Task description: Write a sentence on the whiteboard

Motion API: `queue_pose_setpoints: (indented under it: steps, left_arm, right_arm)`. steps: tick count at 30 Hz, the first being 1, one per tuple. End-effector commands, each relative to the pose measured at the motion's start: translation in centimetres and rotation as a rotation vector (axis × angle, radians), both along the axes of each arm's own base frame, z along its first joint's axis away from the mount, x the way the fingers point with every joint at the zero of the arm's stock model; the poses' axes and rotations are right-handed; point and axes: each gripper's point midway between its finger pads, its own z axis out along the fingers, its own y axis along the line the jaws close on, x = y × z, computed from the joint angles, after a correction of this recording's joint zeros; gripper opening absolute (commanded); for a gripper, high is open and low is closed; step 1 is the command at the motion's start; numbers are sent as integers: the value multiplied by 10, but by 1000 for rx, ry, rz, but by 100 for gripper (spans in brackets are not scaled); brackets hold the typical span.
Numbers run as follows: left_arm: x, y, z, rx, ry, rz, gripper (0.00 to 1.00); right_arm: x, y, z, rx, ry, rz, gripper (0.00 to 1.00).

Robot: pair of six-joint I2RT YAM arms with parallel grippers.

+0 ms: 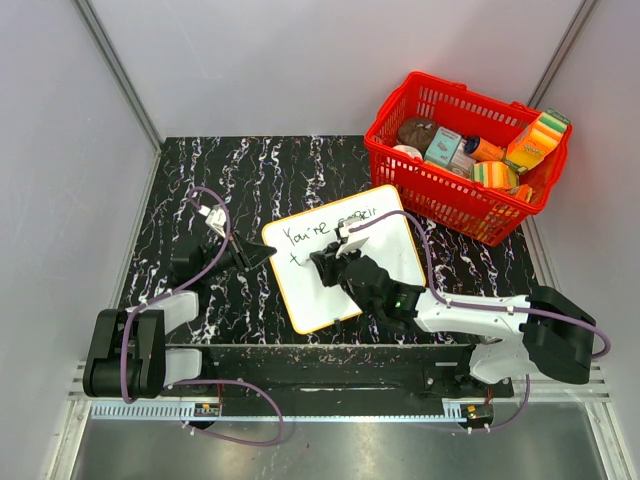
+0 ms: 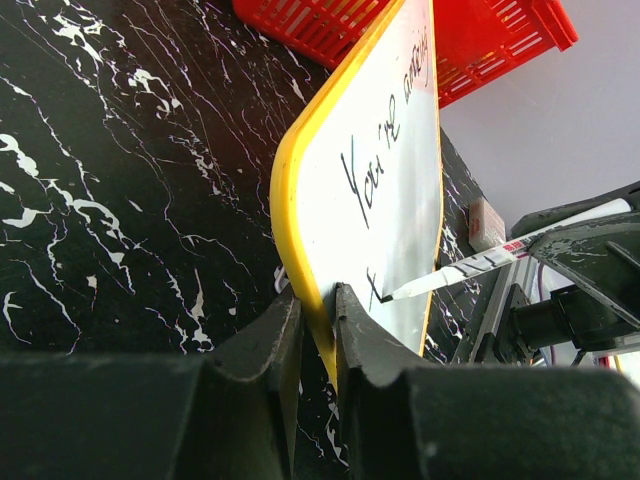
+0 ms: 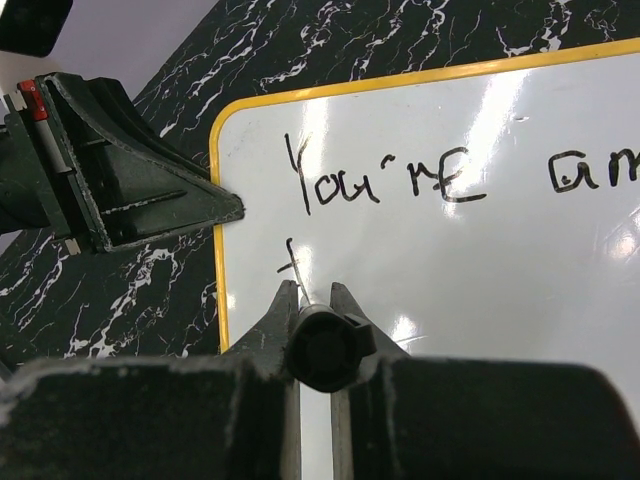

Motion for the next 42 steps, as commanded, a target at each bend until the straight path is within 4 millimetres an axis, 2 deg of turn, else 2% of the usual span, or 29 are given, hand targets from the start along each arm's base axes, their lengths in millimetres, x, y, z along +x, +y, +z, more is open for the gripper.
queue_pose_setpoints:
  steps: [1, 10, 17, 21, 29, 42]
  left_arm:
    - [6, 2, -4, 48, -59, 3, 0]
    - [6, 2, -3, 49, -62, 3, 0]
    - [6, 2, -3, 48, -60, 3, 0]
    - [6, 2, -3, 48, -63, 5, 0]
    - [6, 2, -3, 47, -61, 4, 0]
    - [6, 2, -3, 48, -61, 3, 0]
  right_arm:
    - [5, -14, -1, -42, -12, -61, 0]
    - [9, -11, 20, -14, -52, -71, 0]
    - [12, -11, 52, 61, -114, -77, 0]
    - [17, -8, 56, 43, -129, -88, 0]
    - [25, -3, 49, 24, -115, -92, 0]
    - [21, -6, 34, 11, -85, -81, 0]
